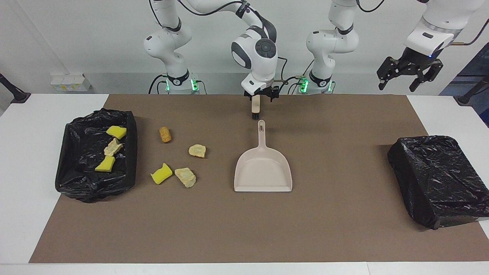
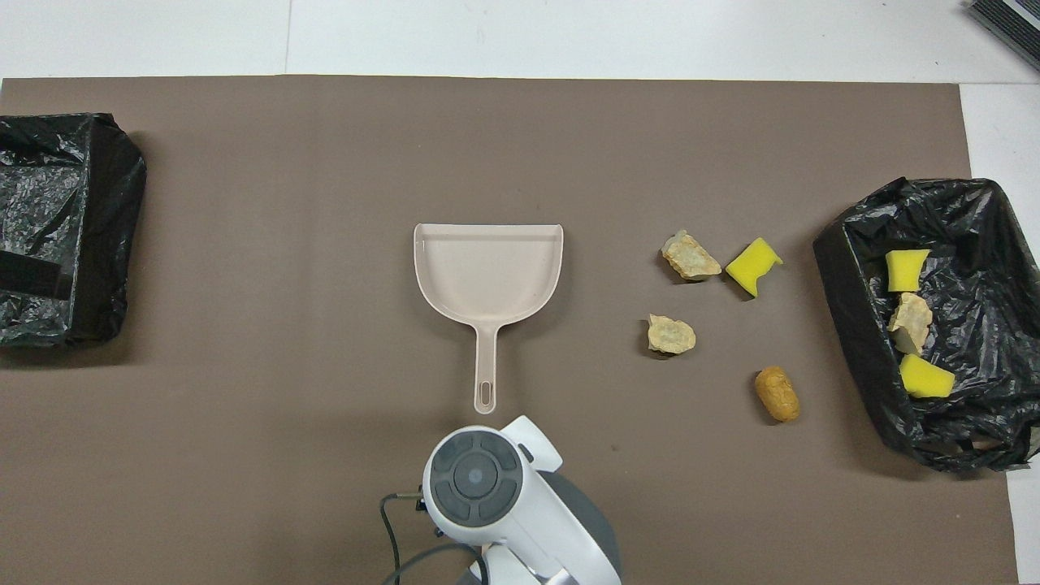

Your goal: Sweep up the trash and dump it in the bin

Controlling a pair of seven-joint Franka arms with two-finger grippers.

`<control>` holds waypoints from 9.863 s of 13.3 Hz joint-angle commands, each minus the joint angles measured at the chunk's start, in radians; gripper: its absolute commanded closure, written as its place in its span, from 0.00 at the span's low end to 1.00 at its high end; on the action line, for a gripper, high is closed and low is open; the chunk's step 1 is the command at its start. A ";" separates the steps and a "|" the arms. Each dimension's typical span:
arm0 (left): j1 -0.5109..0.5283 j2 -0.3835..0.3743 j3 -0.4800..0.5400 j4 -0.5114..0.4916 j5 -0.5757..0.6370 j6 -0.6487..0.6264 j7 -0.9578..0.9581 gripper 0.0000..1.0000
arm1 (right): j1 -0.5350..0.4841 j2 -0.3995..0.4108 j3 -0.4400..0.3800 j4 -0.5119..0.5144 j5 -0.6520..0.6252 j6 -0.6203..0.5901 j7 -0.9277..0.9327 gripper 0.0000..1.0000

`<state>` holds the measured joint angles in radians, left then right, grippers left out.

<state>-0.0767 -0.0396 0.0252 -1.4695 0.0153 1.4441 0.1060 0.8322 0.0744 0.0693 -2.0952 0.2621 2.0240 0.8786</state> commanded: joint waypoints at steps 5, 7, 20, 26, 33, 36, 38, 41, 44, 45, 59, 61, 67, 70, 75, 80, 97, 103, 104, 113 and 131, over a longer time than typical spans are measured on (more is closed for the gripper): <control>-0.009 -0.017 0.006 -0.014 0.020 -0.010 0.000 0.00 | 0.166 -0.182 -0.003 -0.319 0.088 0.214 0.178 0.00; -0.021 -0.020 -0.002 -0.011 0.014 -0.019 -0.009 0.00 | 0.177 -0.182 -0.002 -0.347 0.117 0.232 0.212 0.05; -0.414 0.000 -0.056 -0.391 -0.014 0.467 -0.598 0.00 | 0.170 -0.218 -0.009 -0.358 0.178 0.156 0.166 1.00; -0.571 0.217 -0.056 -0.466 -0.014 0.704 -0.802 0.00 | -0.201 -0.349 -0.011 -0.353 0.056 -0.169 -0.211 1.00; -0.604 0.239 -0.057 -0.552 -0.012 0.817 -0.802 0.17 | -0.618 -0.349 -0.011 -0.246 -0.128 -0.304 -0.655 1.00; -0.634 0.233 -0.056 -0.557 -0.012 0.805 -0.790 0.60 | -0.737 -0.315 -0.009 -0.226 -0.263 -0.251 -0.750 1.00; -0.631 0.233 -0.054 -0.555 -0.011 0.793 -0.776 0.82 | -0.800 -0.314 -0.009 -0.233 -0.308 -0.238 -0.753 1.00; -0.594 0.224 -0.047 -0.542 -0.003 0.753 -0.590 0.94 | -0.880 -0.340 -0.011 -0.301 -0.353 -0.243 -0.788 1.00; -0.558 0.176 -0.045 -0.502 0.040 0.588 -0.354 0.94 | -0.989 -0.334 -0.008 -0.345 -0.354 -0.232 -0.846 1.00; -0.551 0.161 -0.045 -0.497 0.095 0.543 -0.256 0.99 | -0.987 -0.328 -0.005 -0.367 -0.354 -0.202 -0.837 1.00; -0.566 0.155 -0.048 -0.515 0.157 0.504 0.454 1.00 | -0.573 -0.171 0.001 -0.260 0.017 -0.131 -0.586 1.00; -0.580 0.144 -0.050 -0.531 0.157 0.503 0.452 1.00 | -0.526 -0.116 0.001 -0.215 0.075 -0.119 -0.541 1.00; -0.591 0.132 -0.051 -0.558 0.158 0.524 0.457 1.00 | -0.418 -0.045 0.004 -0.146 0.285 -0.076 -0.533 1.00; -0.578 0.126 -0.051 -0.577 0.157 0.544 0.472 1.00 | -0.387 -0.044 0.003 -0.096 0.406 -0.096 -0.616 1.00; -0.517 0.132 -0.051 -0.604 0.149 0.642 0.469 1.00 | -0.499 -0.044 -0.005 0.068 0.294 -0.333 -0.622 1.00; -0.500 0.132 -0.051 -0.604 0.144 0.642 0.463 1.00 | -0.594 0.019 -0.006 0.198 -0.045 -0.471 -0.621 1.00; -0.511 0.133 -0.051 -0.624 0.144 0.636 0.440 1.00 | -0.723 0.311 -0.002 0.306 -0.619 -0.395 -0.738 1.00; -0.505 0.133 -0.051 -0.627 0.144 0.636 0.442 1.00 | -0.622 0.392 0.007 0.431 -0.376 -0.436 -0.652 1.00; -0.506 0.132 -0.051 -0.631 0.144 0.630 0.442 1.00 | -0.602 0.392 0.027 0.429 -0.363 -0.423 -0.673 1.00; -0.499 0.132 -0.051 -0.634 0.144 0.636 0.440 1.00 | -0.582 0.363 0.207 0.366 -0.273 -0.361 -0.921 1.00; -0.460 0.133 -0.051 -0.635 0.134 0.602 0.285 1.00 | -0.662 0.534 0.205 0.655 -0.446 -0.349 -0.914 1.00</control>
<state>-0.5534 0.1142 -0.0225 -2.0768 0.1524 2.0563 0.4177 0.1741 0.5466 0.2653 -1.5100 -0.1566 1.6645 -0.0040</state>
